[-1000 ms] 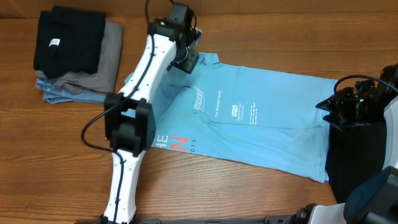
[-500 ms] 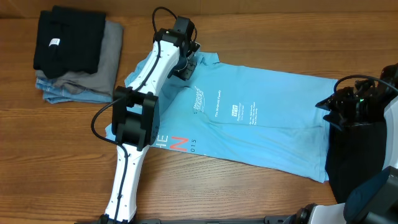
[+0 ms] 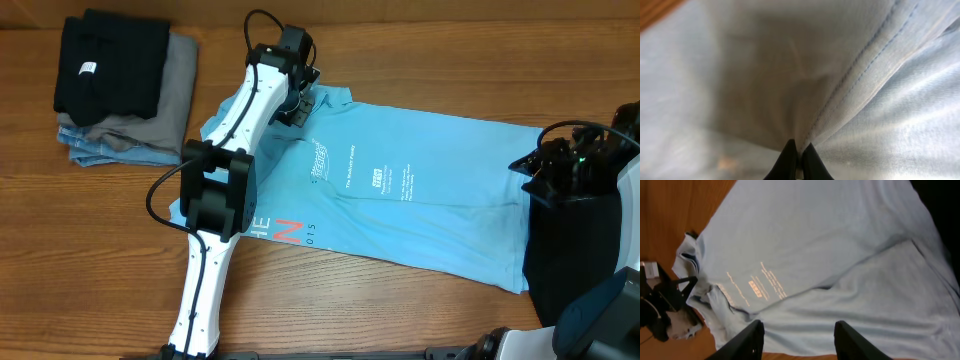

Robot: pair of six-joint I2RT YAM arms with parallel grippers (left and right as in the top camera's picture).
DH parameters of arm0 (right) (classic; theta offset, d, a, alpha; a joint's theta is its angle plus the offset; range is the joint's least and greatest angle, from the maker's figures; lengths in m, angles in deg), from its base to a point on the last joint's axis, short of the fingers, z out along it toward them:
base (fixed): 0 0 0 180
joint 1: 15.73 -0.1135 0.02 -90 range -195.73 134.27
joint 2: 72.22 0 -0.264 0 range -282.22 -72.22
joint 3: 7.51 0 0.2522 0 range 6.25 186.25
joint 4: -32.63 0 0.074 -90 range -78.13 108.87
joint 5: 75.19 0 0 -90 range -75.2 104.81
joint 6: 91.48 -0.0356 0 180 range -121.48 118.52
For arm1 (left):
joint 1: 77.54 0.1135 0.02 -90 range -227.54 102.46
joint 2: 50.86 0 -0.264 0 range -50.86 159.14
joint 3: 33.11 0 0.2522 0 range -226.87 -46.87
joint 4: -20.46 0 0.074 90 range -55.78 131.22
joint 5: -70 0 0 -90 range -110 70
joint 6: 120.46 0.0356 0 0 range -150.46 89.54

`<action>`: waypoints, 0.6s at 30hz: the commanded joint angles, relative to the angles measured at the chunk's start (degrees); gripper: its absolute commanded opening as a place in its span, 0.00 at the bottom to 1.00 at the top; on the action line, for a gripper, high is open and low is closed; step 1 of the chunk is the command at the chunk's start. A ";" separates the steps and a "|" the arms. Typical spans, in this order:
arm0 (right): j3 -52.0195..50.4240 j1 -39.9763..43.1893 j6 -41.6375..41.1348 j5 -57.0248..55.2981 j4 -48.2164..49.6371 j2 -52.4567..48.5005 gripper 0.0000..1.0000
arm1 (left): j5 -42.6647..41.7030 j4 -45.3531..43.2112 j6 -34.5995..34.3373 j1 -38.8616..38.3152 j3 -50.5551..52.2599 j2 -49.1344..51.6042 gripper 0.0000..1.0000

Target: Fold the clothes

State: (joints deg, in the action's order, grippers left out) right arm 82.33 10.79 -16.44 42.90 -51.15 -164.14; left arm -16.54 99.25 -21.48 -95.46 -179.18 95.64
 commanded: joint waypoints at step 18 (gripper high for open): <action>0.87 -0.33 -0.02 -5.99 22.88 -2.69 0.55 | 9.60 8.61 -1.77 0.63 -13.22 0.81 0.04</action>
State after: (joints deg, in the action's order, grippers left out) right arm 82.33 10.75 -16.46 40.15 -29.54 -164.45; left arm -8.10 107.08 -22.12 -95.41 -190.65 95.86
